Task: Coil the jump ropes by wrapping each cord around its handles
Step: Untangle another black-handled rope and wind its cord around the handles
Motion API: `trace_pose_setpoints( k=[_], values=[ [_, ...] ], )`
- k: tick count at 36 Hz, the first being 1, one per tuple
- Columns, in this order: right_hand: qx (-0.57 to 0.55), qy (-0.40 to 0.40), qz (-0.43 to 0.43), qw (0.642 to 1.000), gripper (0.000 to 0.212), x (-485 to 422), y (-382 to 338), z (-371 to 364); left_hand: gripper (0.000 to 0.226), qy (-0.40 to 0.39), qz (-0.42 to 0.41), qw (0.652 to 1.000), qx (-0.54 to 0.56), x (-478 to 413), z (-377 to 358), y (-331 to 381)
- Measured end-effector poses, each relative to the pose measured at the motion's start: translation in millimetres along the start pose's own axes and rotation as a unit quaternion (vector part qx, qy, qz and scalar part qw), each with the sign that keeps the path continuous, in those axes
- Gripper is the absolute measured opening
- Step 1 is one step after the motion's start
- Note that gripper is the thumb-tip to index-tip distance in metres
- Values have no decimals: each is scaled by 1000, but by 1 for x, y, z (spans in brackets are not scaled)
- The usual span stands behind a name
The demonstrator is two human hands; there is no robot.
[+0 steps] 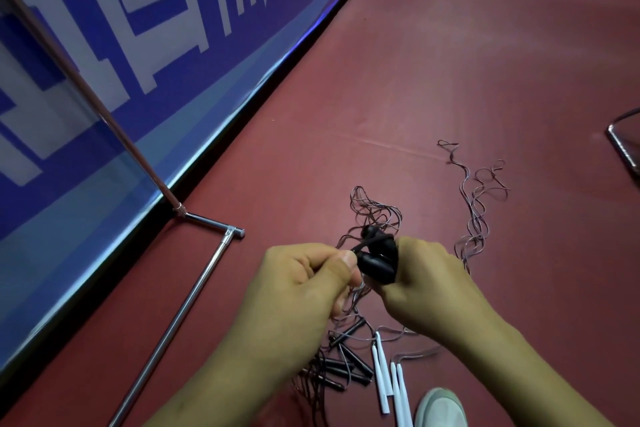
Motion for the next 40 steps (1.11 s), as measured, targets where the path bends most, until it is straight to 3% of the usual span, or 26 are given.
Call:
trace_pose_setpoints(
  k=[3, 7, 12, 18, 23, 26, 28, 34, 37, 40],
  values=[
    [-35, -6, 9, 999, 23, -1, -2, 5, 33, -22, 28, 999, -24, -3, 0, -5],
    [-3, 16, 25, 1000, 20, 4, -5, 4, 47, -31, 70, 997, 27, -6, -2, -9],
    [69, 33, 35, 996, 24, 8, -12, 4, 20, -47, 56, 996, -49, -12, 5, -9],
    [140, 3, 67, 988, 22, 19, -25, 0, 17, -18, 55, 994, -97, -20, 14, -7],
    [155, -26, 101, 982, 24, 22, -30, -5, 44, -9, 84, 985, -149, -28, 20, -11],
    [150, -50, 123, 980, 21, 24, -32, -7, 45, 14, 92, 974, -208, -36, 30, -19],
    [111, -47, 134, 984, 20, 25, -31, -6, 45, 20, 116, 976, -185, -40, 40, -22],
    [-87, -17, 157, 984, 31, 19, -11, -2, 44, -22, 194, 980, 26, -39, 50, -23],
    [-131, -11, 159, 979, 37, 17, -2, 4, 45, -44, 196, 979, 45, -36, 50, -21],
    [-100, -30, 148, 983, 33, 16, 5, 3, 42, -54, 170, 984, 18, -33, 53, -12]
  ],
)
Point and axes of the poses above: each hand's wrist, its own x-axis away from the middle knuckle, its own z-axis out of the back of the hand, y = z × x, the point moved 3 cm from there along -x, towards the middle knuckle, and after that the axes turned 8 degrees about -y, right-handed, at the moved point
